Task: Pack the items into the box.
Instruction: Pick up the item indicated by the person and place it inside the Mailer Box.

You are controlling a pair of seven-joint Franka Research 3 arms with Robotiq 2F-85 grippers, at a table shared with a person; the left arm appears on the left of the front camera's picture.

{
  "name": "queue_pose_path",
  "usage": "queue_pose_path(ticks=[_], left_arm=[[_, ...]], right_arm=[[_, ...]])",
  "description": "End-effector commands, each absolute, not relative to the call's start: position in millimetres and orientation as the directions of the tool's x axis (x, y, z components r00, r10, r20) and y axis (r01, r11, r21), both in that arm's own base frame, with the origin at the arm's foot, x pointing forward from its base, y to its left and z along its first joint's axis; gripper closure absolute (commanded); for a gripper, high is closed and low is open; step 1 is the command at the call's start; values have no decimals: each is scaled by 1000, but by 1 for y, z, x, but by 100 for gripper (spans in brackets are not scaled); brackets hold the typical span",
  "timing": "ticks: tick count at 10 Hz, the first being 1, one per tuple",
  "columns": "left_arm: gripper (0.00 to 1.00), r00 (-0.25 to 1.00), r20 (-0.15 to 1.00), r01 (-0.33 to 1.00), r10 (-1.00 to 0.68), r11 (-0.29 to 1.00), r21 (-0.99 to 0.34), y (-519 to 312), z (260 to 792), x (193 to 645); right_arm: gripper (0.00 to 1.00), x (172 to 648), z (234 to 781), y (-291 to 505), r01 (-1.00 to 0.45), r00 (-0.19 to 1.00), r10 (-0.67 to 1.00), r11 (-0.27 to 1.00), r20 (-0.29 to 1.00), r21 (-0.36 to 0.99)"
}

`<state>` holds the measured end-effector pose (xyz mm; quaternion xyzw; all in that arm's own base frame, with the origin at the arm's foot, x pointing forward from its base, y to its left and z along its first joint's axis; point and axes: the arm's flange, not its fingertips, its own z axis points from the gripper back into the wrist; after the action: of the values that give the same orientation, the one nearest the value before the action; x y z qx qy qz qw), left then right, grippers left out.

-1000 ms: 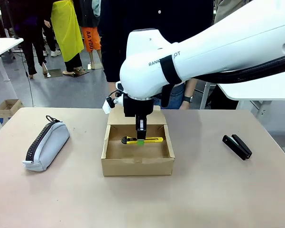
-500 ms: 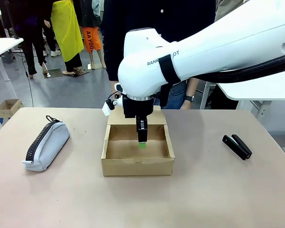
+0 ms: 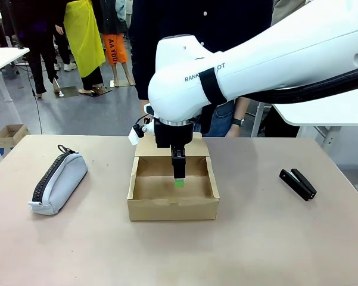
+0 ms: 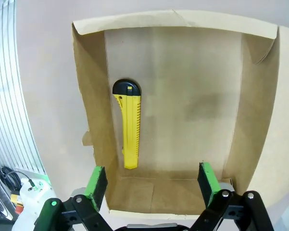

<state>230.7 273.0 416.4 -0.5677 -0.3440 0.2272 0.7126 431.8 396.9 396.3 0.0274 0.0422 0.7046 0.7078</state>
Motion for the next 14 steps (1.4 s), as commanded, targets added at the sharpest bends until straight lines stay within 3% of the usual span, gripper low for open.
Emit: queue_pose_path(ticks=[1,4,5,6,8,9,12,14], left_arm=[[0,646,253,99,720,250,-963,269,416,230],[0,646,253,99,720,250,-963,269,416,230],[0,646,253,99,720,250,-963,269,416,230],[0,646,253,99,720,250,-963,269,416,230],[0,646,253,99,720,250,-963,269,416,230],[0,646,253,99,720,250,-963,269,416,230],[0,646,253,99,720,250,-963,269,416,230],[0,646,253,99,720,250,-963,269,416,230]], right_arm=[[0,435,398,396,-996,4,999,7,-40,87],[0,431,421,350,-978,76,997,71,19,194],[0,424,438,302,-953,178,982,156,65,259],[0,414,455,249,-885,367,925,314,99,343],[0,391,474,137,-677,705,671,539,230,502],[0,379,477,91,-597,789,543,569,288,565],[0,331,461,-47,-382,917,119,530,380,757],[0,295,424,-108,-305,923,-114,364,367,880]])
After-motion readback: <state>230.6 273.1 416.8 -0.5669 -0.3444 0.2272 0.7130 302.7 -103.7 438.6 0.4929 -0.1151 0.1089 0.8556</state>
